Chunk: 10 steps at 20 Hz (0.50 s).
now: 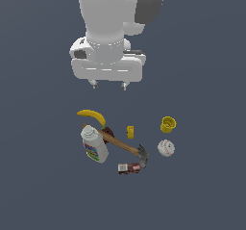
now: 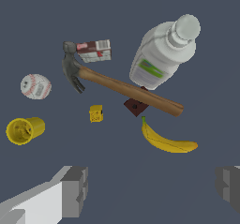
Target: Pick up a designated object from a clutter of objects.
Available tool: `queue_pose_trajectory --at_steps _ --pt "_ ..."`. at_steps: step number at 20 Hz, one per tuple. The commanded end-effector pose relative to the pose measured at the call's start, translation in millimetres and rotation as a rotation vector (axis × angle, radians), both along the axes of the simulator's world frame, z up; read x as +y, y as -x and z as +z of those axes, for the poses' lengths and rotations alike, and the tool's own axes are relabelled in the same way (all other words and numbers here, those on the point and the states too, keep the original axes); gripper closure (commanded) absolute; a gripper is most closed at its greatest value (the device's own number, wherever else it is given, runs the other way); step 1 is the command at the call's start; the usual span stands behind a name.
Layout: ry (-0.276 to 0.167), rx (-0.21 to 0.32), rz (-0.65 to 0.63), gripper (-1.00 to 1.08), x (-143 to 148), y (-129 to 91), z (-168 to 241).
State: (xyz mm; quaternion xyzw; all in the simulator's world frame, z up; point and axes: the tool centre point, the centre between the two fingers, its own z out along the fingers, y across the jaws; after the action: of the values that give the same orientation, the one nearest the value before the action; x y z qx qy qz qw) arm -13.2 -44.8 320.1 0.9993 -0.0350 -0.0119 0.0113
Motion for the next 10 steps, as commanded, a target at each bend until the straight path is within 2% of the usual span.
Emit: queue_pose_trajectory --at_steps 1,10 --pt "0.000 0.000 -0.001 -0.92 2 -1 -1" --pt "0.004 -0.004 -0.058 -0.92 17 -16 -14"
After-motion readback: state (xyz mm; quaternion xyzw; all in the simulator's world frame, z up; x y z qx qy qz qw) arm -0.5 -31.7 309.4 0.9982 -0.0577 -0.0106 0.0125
